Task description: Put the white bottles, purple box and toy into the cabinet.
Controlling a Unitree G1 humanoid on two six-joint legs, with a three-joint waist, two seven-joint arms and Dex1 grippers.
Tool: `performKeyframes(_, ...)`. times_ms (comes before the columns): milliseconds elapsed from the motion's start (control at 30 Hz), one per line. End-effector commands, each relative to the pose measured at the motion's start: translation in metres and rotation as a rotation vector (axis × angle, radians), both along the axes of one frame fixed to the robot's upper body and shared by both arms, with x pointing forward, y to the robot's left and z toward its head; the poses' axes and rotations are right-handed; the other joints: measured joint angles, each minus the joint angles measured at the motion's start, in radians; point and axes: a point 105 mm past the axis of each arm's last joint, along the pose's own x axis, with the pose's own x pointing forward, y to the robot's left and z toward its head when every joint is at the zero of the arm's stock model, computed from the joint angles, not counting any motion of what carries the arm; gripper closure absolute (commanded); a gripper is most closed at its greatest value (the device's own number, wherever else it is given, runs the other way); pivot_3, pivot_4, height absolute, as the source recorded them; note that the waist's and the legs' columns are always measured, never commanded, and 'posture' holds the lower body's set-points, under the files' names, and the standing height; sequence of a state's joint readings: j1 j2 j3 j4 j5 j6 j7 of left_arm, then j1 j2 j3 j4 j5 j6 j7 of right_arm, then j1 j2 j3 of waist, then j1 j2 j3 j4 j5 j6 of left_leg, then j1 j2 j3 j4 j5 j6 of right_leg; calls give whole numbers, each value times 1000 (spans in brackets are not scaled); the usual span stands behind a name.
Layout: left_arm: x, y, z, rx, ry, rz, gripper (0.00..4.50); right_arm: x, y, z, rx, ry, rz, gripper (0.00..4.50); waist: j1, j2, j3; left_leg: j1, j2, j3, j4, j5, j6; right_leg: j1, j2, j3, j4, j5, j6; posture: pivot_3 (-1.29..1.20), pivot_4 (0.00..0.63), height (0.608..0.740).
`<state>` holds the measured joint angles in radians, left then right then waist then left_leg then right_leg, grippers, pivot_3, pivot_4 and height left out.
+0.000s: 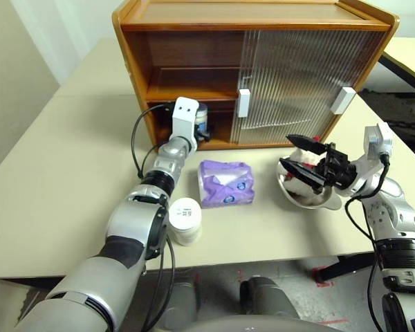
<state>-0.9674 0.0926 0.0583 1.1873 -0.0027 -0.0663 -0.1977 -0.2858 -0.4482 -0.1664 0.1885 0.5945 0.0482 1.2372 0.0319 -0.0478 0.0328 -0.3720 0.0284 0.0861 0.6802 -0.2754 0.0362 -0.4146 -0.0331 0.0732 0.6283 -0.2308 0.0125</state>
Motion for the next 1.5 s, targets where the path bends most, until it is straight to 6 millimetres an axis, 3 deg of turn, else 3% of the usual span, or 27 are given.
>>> performKeyframes(33, -3, -3, -1, -11, -11, -12, 22, 0, 4, 0, -17, -10, 16, 0, -1, 0, 0, 0, 0, 0, 0, 0, 0, 0, 0, 0, 0, 0, 0, 53, 8, 740)
performKeyframes(900, -18, 14, -4, -20, -18, 19, 22, 4, 11, 7, 26, -25, 31, 0, -2, 1, -1, 1, 1, -1, 1, 0, 0, 0, 0, 1, 3, 0, 0, 69, 0, 740)
performKeyframes(1500, -60, 22, -12, -22, 29, 6, 22, 11, 12, 11, 53, -35, 52, 0, 4, 1, -2, 4, 1, -1, 1, 0, 0, 0, 0, 4, 8, 1, 0, 105, 0, 740)
